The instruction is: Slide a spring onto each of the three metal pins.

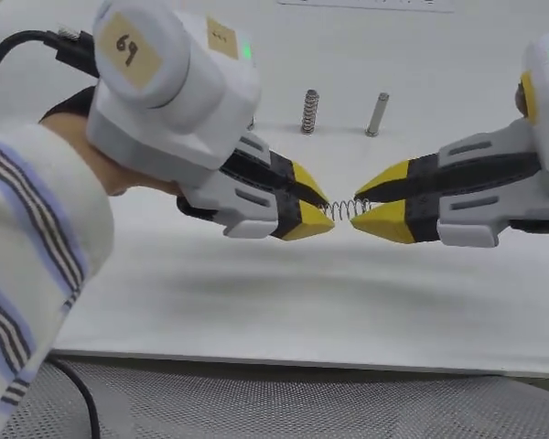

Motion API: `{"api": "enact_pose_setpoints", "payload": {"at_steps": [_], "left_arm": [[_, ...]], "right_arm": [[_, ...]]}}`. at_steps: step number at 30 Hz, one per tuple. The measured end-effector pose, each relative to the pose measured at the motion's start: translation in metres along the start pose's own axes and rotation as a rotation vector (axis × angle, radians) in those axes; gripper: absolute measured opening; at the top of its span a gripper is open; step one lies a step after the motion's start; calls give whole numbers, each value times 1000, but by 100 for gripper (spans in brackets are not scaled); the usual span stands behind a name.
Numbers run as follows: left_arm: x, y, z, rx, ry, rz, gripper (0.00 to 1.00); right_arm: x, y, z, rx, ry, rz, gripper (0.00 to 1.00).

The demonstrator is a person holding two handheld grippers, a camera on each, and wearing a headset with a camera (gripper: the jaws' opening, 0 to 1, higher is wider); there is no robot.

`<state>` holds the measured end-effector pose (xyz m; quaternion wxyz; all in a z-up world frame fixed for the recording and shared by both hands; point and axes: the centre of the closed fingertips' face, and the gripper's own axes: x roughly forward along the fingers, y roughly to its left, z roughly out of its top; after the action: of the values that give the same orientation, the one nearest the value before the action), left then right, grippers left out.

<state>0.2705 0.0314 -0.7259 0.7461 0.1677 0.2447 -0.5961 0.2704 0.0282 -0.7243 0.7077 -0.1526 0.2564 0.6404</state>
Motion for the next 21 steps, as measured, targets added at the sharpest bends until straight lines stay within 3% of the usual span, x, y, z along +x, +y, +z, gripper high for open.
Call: {"api": "enact_pose_setpoints", "payload": {"at_steps": [6,21], "left_arm": [[-2,-1,1,0,-12,-1,3],[0,-5,1,-4,-28,-18,3]], "right_arm": [[1,2,1,-9,2,7,11],[5,7,-3,-61,64,42,9]]}}
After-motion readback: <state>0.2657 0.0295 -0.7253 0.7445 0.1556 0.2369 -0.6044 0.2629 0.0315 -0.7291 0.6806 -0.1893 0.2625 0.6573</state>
